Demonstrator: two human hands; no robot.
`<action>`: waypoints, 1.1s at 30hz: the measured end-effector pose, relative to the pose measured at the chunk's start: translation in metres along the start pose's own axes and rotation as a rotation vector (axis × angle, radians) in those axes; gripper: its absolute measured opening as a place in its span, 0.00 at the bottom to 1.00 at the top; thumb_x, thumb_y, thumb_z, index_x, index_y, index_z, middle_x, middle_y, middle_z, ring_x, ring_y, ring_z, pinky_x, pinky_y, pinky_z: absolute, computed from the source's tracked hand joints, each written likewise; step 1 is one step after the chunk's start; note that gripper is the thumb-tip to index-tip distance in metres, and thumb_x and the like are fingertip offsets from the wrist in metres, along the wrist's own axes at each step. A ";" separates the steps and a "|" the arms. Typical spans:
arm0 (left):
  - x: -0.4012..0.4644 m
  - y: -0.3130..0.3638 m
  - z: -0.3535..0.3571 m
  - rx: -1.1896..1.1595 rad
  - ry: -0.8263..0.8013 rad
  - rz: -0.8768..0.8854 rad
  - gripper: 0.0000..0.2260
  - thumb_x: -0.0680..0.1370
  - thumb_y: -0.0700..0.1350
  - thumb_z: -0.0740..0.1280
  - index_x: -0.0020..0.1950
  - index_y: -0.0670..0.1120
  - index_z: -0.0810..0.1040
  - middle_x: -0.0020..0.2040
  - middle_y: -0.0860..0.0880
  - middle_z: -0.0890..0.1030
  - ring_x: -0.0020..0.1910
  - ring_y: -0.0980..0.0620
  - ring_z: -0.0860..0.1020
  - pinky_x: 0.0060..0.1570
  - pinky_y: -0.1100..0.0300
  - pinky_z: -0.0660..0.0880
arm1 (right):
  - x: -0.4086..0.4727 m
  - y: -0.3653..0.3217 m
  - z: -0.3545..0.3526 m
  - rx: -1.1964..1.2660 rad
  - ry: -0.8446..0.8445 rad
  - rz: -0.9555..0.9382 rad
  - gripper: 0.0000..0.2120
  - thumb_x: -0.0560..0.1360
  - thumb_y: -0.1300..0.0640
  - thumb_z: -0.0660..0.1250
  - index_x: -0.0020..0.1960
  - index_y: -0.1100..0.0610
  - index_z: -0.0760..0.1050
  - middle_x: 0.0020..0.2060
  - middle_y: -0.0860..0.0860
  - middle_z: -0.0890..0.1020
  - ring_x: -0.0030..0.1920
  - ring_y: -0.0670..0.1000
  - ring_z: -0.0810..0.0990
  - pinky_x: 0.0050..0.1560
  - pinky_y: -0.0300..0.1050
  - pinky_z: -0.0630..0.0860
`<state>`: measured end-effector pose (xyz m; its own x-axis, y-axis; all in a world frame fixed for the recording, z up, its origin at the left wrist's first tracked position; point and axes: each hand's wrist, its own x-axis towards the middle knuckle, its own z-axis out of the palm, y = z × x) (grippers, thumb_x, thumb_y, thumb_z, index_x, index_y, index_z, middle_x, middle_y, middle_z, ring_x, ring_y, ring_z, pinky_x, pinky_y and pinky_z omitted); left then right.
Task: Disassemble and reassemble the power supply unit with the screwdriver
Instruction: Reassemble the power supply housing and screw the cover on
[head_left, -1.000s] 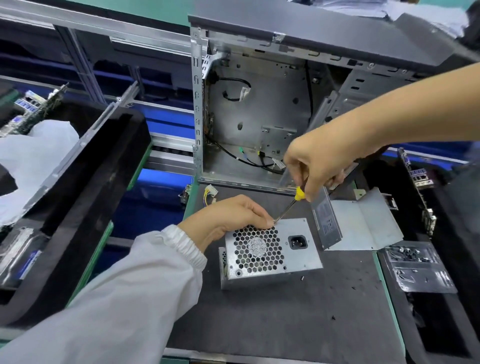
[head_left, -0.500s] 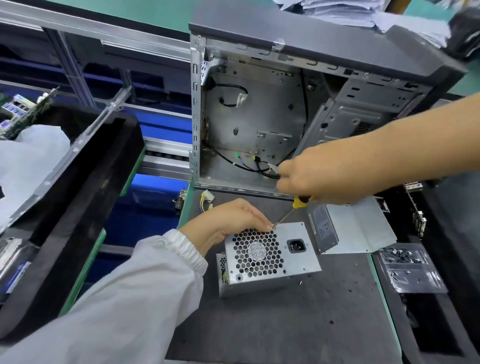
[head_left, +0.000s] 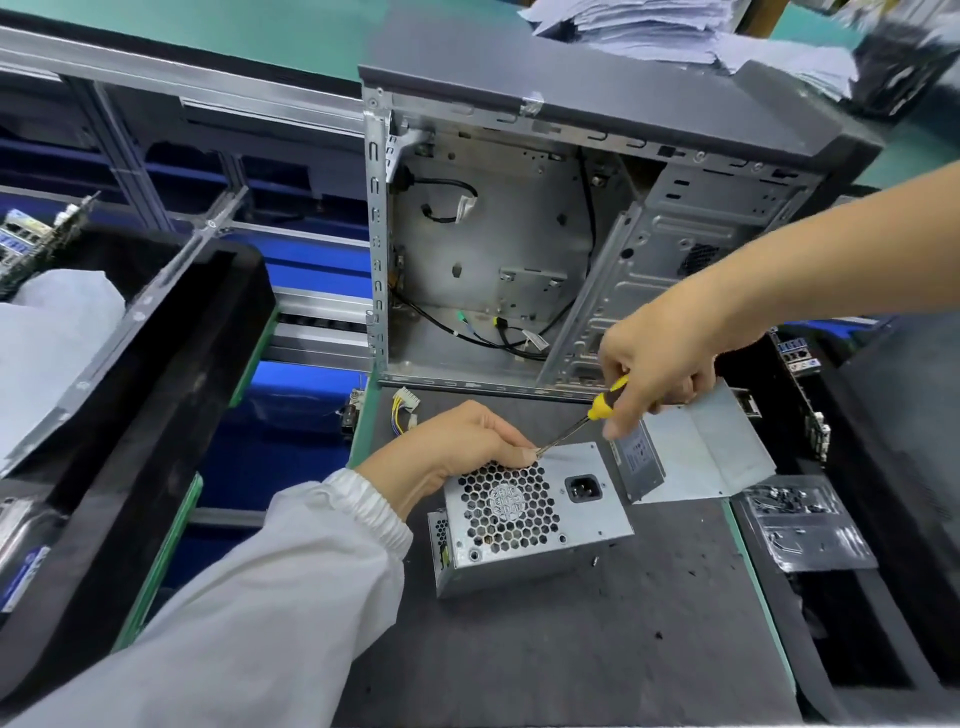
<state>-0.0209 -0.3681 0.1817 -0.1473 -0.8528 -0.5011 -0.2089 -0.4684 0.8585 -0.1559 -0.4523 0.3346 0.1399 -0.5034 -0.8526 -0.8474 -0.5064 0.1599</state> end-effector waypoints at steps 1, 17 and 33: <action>0.000 0.001 0.000 0.005 -0.004 0.001 0.07 0.75 0.40 0.73 0.52 0.42 0.85 0.45 0.47 0.85 0.51 0.50 0.80 0.66 0.52 0.71 | -0.004 0.000 0.004 -0.339 0.134 -0.087 0.15 0.73 0.48 0.69 0.45 0.61 0.74 0.30 0.52 0.75 0.27 0.50 0.70 0.25 0.39 0.65; 0.002 -0.005 -0.004 0.054 -0.026 0.064 0.08 0.76 0.41 0.72 0.54 0.43 0.85 0.51 0.45 0.85 0.54 0.52 0.80 0.68 0.53 0.70 | -0.003 -0.026 0.023 -0.779 0.587 -0.278 0.20 0.78 0.48 0.62 0.33 0.54 0.58 0.30 0.48 0.65 0.28 0.49 0.64 0.31 0.43 0.65; -0.070 -0.072 0.034 -0.267 0.463 0.035 0.16 0.68 0.62 0.69 0.29 0.52 0.77 0.27 0.53 0.76 0.28 0.57 0.74 0.32 0.68 0.72 | 0.155 0.039 0.245 1.051 0.715 -0.267 0.10 0.67 0.60 0.77 0.33 0.57 0.76 0.28 0.49 0.75 0.30 0.45 0.70 0.30 0.31 0.65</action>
<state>-0.0287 -0.2667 0.1517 0.3050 -0.8534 -0.4228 0.0507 -0.4288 0.9020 -0.2924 -0.3786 0.0871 0.3300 -0.8976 -0.2923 -0.6989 -0.0243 -0.7148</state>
